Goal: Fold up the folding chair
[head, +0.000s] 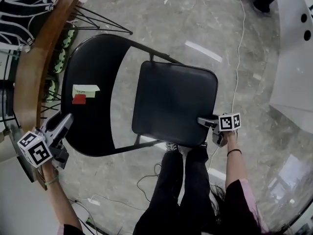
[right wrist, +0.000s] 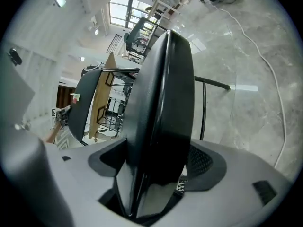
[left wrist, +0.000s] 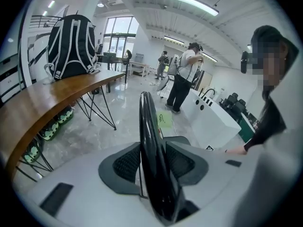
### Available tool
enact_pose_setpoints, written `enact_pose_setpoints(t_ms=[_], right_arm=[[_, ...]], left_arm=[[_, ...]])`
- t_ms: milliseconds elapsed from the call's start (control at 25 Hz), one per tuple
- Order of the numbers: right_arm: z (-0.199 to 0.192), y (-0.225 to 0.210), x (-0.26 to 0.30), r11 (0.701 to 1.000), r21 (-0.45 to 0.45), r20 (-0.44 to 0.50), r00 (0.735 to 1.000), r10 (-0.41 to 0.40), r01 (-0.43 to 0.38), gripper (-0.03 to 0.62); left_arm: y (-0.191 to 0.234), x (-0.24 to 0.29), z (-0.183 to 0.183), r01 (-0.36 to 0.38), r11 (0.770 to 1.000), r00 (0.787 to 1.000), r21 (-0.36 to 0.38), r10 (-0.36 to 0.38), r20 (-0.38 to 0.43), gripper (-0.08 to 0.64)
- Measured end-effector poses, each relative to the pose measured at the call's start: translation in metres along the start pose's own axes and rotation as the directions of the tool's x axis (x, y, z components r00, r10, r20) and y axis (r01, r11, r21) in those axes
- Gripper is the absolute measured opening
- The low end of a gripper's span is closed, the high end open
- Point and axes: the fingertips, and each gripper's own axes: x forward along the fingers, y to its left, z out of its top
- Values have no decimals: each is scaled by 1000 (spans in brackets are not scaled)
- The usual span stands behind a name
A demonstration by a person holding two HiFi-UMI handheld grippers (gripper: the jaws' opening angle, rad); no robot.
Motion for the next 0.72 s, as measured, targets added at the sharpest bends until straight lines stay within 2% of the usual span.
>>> enact_pose_setpoints(t_ms=[80, 200, 360, 440, 600, 720], right_arm=[[4, -1, 3, 1000, 1, -5, 1000, 0, 0, 355], [2, 0, 4, 999, 16, -11, 999, -47, 47, 354], [-4, 15, 0, 998, 14, 36, 997, -66, 66, 354], [-6, 34, -2, 997, 15, 62, 996, -70, 69, 354], [-10, 91, -12, 997, 27, 63, 995, -74, 72, 345], [-3, 135, -11, 999, 10, 96, 994, -53, 52, 319]], left_arm=[[2, 0, 1, -13, 1000, 1000, -2, 13, 26, 166], [4, 1, 2, -13, 999, 997, -40, 16, 78, 164], [-3, -7, 12, 34, 997, 987, -73, -22, 158, 153], [-10, -18, 23, 59, 996, 983, -62, -47, 179, 150], [-17, -51, 48, 44, 999, 985, -31, -38, 171, 149], [-15, -75, 64, 79, 995, 971, -55, -64, 229, 144]])
